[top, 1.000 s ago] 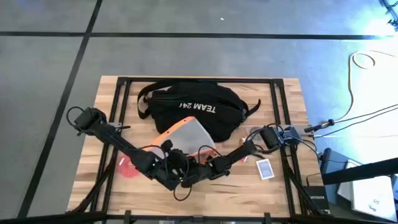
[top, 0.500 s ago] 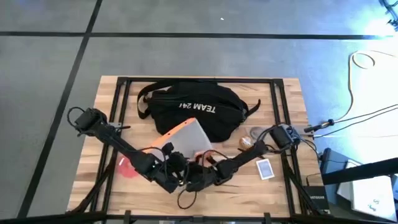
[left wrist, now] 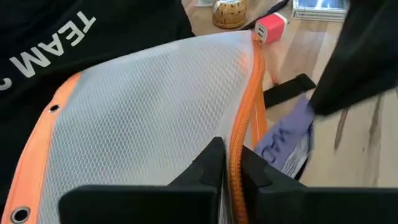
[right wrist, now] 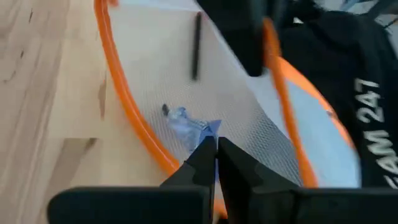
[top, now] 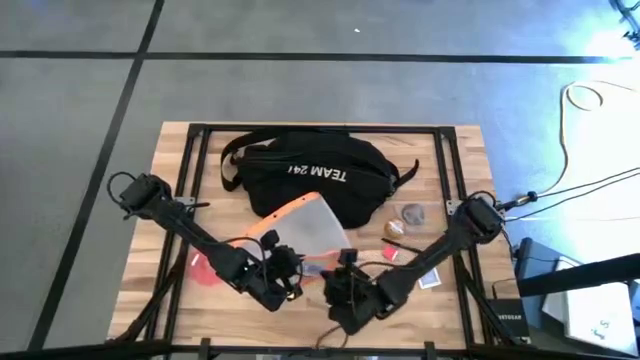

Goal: Unpack backpack
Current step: Remove the chocolate bar from the white zip bag

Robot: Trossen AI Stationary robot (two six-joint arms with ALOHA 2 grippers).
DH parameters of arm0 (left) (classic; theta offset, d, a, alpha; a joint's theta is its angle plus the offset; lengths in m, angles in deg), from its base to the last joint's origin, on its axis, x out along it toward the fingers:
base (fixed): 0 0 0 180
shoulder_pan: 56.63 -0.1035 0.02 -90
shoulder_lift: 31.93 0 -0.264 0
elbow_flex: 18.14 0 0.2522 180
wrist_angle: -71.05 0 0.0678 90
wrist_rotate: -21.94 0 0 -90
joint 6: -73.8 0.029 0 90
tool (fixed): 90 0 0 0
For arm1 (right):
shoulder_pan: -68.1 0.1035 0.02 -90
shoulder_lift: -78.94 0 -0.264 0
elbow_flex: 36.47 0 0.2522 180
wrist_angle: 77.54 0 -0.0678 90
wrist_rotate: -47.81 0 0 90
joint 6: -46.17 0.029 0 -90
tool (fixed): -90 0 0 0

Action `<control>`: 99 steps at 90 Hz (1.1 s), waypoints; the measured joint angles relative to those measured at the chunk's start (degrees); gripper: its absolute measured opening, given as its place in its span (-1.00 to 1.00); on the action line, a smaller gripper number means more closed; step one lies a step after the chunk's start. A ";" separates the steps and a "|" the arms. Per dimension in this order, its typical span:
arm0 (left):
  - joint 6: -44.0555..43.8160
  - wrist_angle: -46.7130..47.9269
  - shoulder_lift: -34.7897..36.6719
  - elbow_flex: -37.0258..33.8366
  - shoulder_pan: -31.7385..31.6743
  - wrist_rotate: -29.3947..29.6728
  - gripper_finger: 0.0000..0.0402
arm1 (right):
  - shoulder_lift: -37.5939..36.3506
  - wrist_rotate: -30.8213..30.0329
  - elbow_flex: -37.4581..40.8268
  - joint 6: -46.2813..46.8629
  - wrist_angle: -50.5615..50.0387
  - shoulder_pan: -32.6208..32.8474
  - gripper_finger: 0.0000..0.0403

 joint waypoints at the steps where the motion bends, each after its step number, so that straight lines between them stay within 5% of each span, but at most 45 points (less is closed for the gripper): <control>1: 0.00 0.00 0.00 0.00 0.00 0.01 -1.00 | -0.21 -0.25 0.01 0.36 -0.43 0.25 -1.00; 33: -0.13 0.05 0.06 0.00 -0.04 0.17 -1.00 | -5.05 -9.66 0.07 21.53 -21.56 8.75 -1.00; 57: -0.17 -0.62 0.09 -0.02 -0.39 0.44 -1.00 | -1.42 -3.73 3.65 21.78 -5.71 6.33 -0.89; 70: -0.17 -0.70 0.09 -0.02 -0.38 0.39 -1.00 | 1.77 3.98 6.05 22.80 3.75 3.45 -0.58; 99: 0.04 -0.98 0.11 -0.02 -0.39 0.44 -1.00 | 7.99 11.63 7.90 24.75 17.59 -0.76 0.52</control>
